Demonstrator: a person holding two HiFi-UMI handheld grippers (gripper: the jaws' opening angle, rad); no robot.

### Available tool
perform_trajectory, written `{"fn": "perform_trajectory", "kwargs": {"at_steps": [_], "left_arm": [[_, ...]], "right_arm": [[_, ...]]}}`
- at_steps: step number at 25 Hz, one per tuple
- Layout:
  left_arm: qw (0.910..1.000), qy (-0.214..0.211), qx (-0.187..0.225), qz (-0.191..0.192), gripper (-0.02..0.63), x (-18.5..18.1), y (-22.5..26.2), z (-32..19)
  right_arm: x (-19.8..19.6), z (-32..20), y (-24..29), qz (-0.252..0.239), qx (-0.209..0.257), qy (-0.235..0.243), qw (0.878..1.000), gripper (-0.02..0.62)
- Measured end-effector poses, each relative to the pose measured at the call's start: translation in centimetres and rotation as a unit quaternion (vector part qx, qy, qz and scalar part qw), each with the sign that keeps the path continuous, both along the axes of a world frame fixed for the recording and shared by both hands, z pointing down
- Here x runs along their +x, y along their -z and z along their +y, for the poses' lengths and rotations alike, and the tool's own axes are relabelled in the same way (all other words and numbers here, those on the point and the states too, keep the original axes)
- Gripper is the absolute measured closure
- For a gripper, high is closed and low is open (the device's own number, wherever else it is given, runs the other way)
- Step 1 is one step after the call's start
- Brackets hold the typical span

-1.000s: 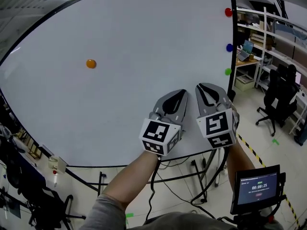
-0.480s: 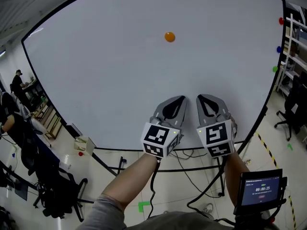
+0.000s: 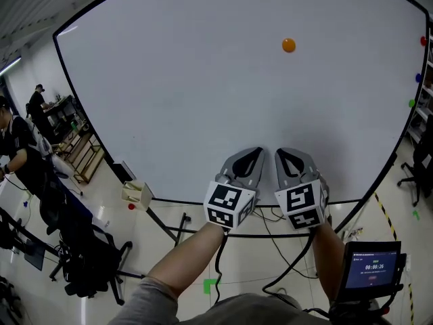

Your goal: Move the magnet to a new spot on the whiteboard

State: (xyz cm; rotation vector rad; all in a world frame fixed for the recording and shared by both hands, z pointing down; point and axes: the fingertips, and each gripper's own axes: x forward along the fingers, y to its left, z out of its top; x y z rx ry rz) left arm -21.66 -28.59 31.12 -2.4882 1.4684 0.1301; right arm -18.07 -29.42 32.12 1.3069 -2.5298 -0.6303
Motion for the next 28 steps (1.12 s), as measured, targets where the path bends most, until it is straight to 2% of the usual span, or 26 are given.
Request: {"fn": "perform_trajectory", "kwargs": {"at_steps": [6,12,18,24,28], "left_arm": [[1.0,-0.001,0.005,0.002,0.604,-0.2,0.3,0.0],[0.9999,-0.001,0.016,0.007,0.604,0.2,1.4,-2.6],[0.9977,-0.01,0.066,0.003,0.604,0.3,7.3,-3.3],[0.9909,-0.014,0.133,-0.01,0.604,1.3,15.0,-3.5],[0.9873,-0.012,0.158,-0.014,0.604,1.9,17.1,-3.3]], "right_arm": [[-0.5,-0.1,0.1,0.002,0.003,0.002,1.0,0.588],[-0.3,-2.7,1.7,0.004,0.019,0.003,1.0,0.589],[-0.5,-3.5,7.9,-0.001,0.079,-0.003,0.997,0.589],[0.3,-3.7,16.0,-0.012,0.15,-0.014,0.988,0.589],[1.3,-3.3,19.0,-0.019,0.177,-0.022,0.984,0.589]]}}
